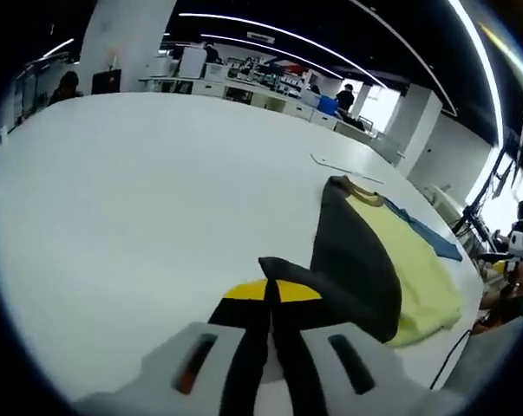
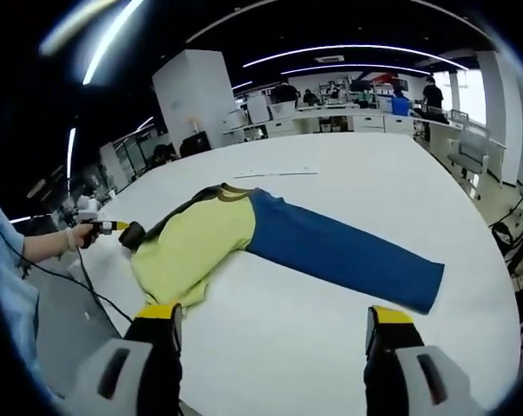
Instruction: Fold the garment on the visible template until the final outline fits inside the template.
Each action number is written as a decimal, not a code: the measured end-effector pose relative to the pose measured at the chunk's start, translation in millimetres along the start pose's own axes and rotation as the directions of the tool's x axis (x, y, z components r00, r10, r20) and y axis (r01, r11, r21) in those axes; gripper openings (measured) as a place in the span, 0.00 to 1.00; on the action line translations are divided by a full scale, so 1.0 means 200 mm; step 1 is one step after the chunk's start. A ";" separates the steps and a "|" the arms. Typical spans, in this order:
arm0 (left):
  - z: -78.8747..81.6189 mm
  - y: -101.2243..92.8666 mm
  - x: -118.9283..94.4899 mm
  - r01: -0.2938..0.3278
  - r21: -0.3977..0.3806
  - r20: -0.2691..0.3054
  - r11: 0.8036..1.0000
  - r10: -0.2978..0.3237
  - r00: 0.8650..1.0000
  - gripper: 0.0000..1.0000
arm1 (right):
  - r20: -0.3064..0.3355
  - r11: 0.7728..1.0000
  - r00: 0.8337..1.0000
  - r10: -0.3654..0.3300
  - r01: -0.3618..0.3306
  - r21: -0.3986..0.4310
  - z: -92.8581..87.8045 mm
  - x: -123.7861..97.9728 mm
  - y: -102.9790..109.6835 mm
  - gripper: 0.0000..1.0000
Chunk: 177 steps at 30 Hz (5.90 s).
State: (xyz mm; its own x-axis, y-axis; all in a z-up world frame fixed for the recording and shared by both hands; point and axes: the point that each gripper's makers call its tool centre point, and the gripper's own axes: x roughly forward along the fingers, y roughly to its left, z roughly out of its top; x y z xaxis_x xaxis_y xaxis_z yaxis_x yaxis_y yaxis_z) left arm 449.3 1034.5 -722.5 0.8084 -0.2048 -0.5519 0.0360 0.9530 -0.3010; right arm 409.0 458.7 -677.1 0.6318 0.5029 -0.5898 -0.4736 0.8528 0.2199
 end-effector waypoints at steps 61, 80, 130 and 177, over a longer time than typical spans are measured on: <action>0.06 0.90 -0.04 -0.289 0.059 -0.035 0.956 0.291 0.956 0.00 | -0.085 0.997 0.995 -0.053 0.056 0.043 -0.15 0.06 0.04 0.88; 0.12 0.62 -0.13 -0.145 0.222 0.022 0.964 0.143 0.989 0.72 | -0.012 0.996 1.000 -0.012 0.013 0.094 -0.13 0.04 0.09 0.94; -0.12 -0.27 -0.35 0.186 0.408 -0.070 0.894 -0.173 0.983 0.72 | -0.155 0.750 0.974 0.163 -0.224 -0.622 -0.09 0.35 0.67 0.37; -0.37 -0.47 -0.42 0.354 0.429 -0.186 0.831 -0.302 0.935 0.70 | -0.333 0.352 0.934 0.133 -0.358 -0.865 0.08 0.63 0.82 0.00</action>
State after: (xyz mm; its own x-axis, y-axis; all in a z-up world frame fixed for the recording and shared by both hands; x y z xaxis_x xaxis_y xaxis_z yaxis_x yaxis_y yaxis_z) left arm 334.9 946.2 -705.1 0.6357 -0.5208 -0.5698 0.5677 0.8156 -0.1121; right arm 421.0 663.7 -703.7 0.3225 0.5366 -0.7798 -0.9238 -0.0014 -0.3830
